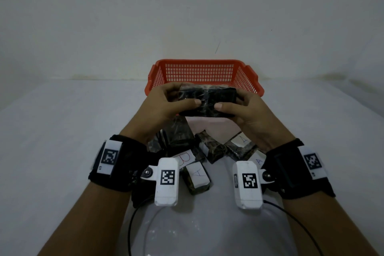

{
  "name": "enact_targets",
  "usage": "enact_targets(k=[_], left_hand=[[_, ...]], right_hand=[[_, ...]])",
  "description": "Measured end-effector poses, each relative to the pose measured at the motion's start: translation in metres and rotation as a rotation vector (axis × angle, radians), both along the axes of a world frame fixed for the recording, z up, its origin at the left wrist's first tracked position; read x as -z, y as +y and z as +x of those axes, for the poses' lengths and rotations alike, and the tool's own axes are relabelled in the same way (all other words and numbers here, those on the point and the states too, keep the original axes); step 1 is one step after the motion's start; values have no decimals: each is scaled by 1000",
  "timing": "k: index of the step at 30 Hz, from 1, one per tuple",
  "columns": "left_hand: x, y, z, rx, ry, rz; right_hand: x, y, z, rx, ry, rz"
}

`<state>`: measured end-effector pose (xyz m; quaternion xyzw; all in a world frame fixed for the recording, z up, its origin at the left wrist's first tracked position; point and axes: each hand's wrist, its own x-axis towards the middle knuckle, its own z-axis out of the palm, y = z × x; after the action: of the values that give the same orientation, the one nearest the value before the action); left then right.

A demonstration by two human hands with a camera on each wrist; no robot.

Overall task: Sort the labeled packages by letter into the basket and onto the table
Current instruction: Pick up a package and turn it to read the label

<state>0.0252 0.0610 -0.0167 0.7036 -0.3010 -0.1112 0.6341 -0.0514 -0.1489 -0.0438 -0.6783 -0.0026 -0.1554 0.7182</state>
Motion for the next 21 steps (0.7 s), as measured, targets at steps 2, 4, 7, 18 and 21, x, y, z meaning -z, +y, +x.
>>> enact_targets(k=[2, 4, 7, 18, 21], left_hand=[[-1, 2, -1, 33, -5, 16], [-1, 2, -1, 9, -33, 22], [0, 1, -2, -36, -63, 5], [5, -2, -1, 48, -68, 5], [5, -7, -2, 36, 19, 7]], right_hand=[[0, 0, -1, 13, -23, 4], [0, 1, -1, 14, -27, 4], [0, 3, -2, 1, -12, 11], [-5, 7, -7, 23, 67, 154], [-4, 8, -5, 50, 36, 128]])
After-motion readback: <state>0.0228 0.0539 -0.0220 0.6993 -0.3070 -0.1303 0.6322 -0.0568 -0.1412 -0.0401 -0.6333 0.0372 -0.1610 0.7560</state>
